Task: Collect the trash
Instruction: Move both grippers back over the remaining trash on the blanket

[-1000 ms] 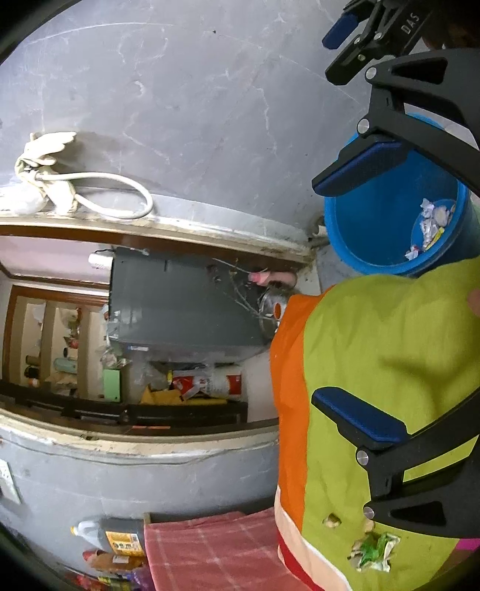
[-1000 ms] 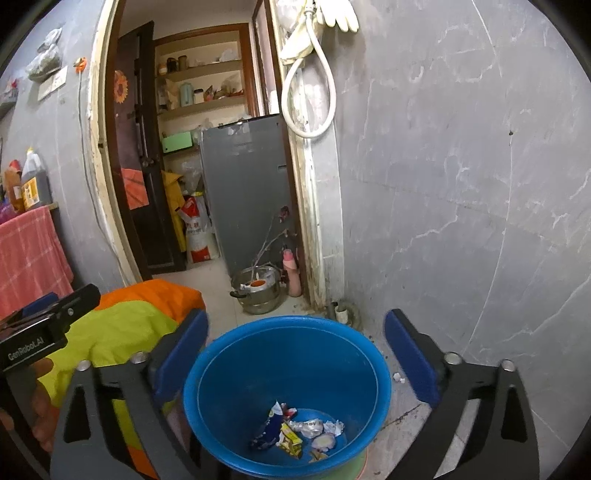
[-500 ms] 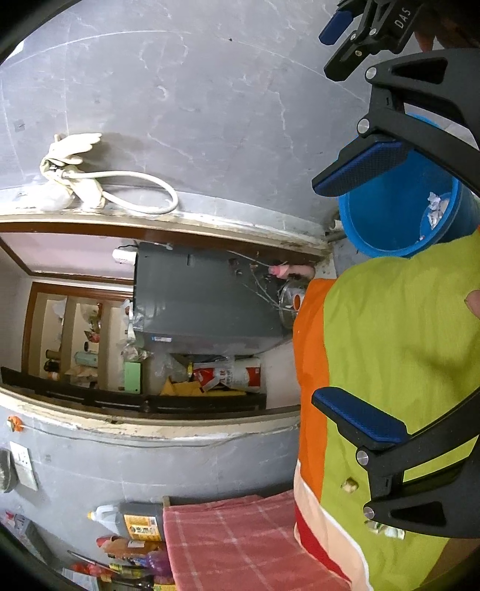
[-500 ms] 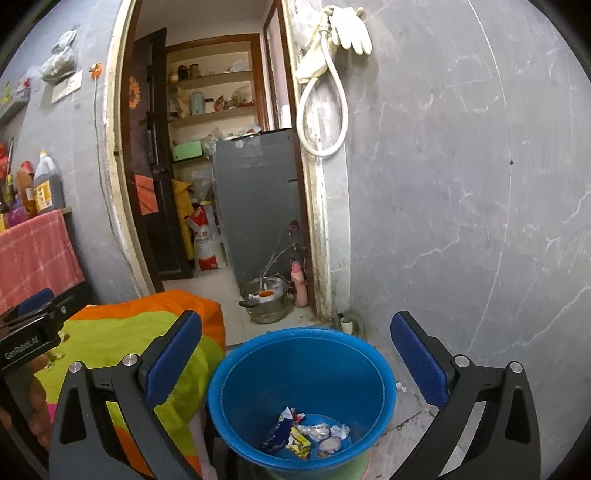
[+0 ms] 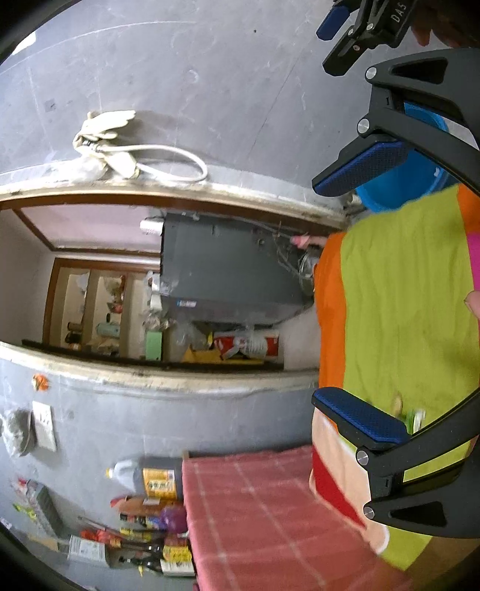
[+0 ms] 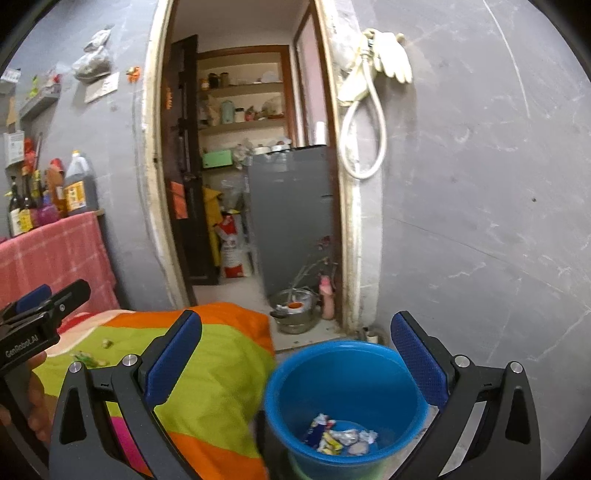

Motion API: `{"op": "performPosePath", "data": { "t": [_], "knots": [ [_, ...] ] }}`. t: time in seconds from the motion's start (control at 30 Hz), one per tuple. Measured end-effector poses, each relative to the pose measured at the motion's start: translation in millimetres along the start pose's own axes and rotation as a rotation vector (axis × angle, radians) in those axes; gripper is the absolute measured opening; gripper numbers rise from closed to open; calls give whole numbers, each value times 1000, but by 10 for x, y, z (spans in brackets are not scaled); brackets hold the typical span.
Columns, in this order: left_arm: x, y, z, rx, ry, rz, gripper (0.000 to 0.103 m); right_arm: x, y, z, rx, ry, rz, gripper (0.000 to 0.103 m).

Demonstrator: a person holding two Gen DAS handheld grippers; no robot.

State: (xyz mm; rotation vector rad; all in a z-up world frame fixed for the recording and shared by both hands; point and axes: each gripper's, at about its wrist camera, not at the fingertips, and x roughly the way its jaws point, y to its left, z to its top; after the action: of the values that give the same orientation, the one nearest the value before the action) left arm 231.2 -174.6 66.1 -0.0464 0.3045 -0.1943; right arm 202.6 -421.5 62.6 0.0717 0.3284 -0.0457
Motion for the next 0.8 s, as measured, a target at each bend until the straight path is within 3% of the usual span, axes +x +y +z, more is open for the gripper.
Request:
{"op": "performPosePath", "data": {
  "t": [0.47, 0.8],
  "knots": [
    [-460, 1005, 26, -42, -48, 149, 101, -16, 1015, 82, -62, -22, 158, 103],
    [-629, 1618, -141, -84, -44, 261, 101, 106, 1665, -12, -88, -28, 266, 103]
  ]
}}
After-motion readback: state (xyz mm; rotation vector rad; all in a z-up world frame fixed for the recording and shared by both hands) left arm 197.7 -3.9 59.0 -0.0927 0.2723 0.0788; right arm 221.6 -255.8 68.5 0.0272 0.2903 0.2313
